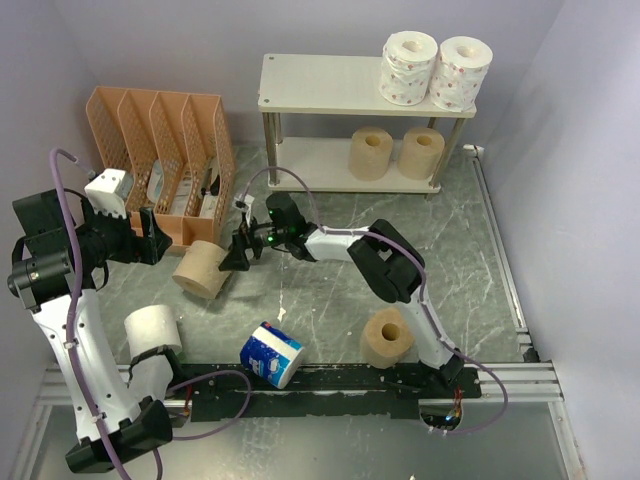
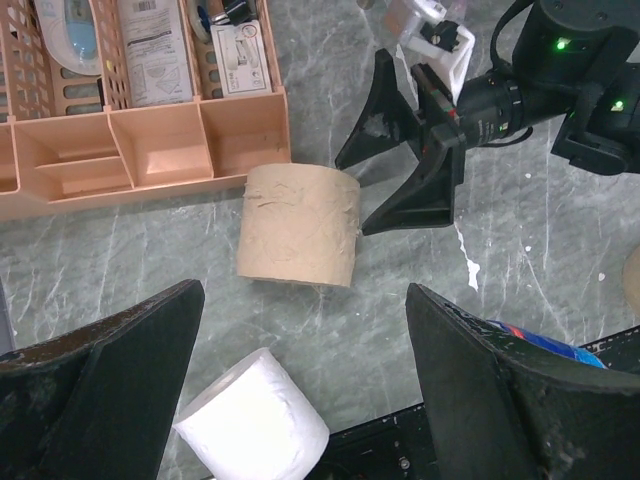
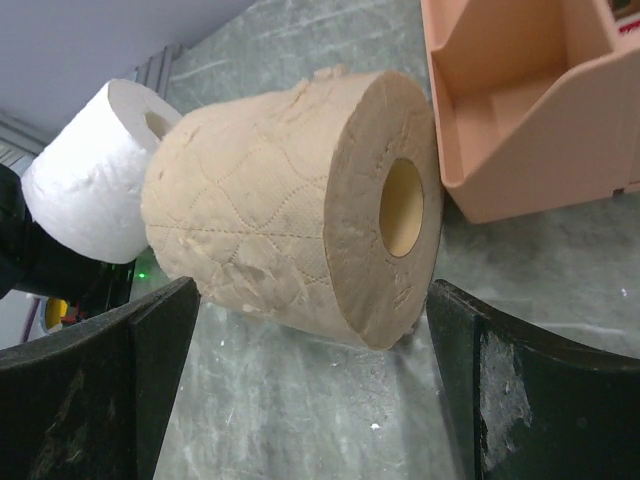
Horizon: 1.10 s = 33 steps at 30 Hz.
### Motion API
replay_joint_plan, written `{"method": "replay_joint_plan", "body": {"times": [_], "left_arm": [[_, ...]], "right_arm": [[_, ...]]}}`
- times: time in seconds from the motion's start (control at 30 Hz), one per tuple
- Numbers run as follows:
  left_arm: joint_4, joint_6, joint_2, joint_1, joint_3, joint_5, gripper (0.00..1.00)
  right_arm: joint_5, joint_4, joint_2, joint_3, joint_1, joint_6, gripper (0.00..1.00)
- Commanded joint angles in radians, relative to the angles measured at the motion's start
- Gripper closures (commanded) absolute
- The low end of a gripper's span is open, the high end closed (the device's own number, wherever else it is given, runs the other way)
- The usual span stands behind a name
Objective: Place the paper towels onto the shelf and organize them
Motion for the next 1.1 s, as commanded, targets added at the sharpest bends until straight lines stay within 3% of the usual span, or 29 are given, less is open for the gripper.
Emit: {"method": "replay_joint_plan", "body": {"times": [0.0,0.23,0.37,0.57,0.63,0.7,0.73,0.9,1.07], "left_arm": [[0.006,-0.007,-0.009,0.01,-0.001,-0.005,0.06],[0.012,-0.008,-0.019,0.01,-0.008,-0.006,0.06],[0.013,-0.008,-0.023,0.009,-0.009,-0.005,0.06],[0.013,-0.008,-0.027,0.01,-0.009,-0.006,0.06],[0.013,-0.008,-0.033,0.009,-0.009,-0.006,0.06],[0.013,-0.008,-0.036,0.009,-0.009,-0.005,0.06],[0.012,-0.008,-0.036,0.009,-0.009,-0.005,0.06],[0.011,-0.006,-0.033,0.009,-0.008,-0.003,0.06],[0.009,-0.005,-0.036,0.009,-0.008,0.001,0.06]], "right_arm": [[0.028,0.001,0.011,0.046,0.013,-0.001,0.04],[0.079,0.001,0.032,0.06,0.039,-0.015,0.06],[0.085,0.021,0.05,0.073,0.048,0.008,0.17],[0.067,-0.004,0.101,0.118,0.063,0.023,0.48],[0.058,0.016,0.098,0.101,0.066,0.027,0.69],[0.055,0.021,0.086,0.085,0.065,0.023,0.96],[0.057,0.018,0.075,0.074,0.066,0.015,1.0],[0.099,-0.02,-0.072,-0.052,0.069,-0.065,1.0],[0.301,-0.278,-0.345,-0.129,0.103,-0.369,1.0]]}}
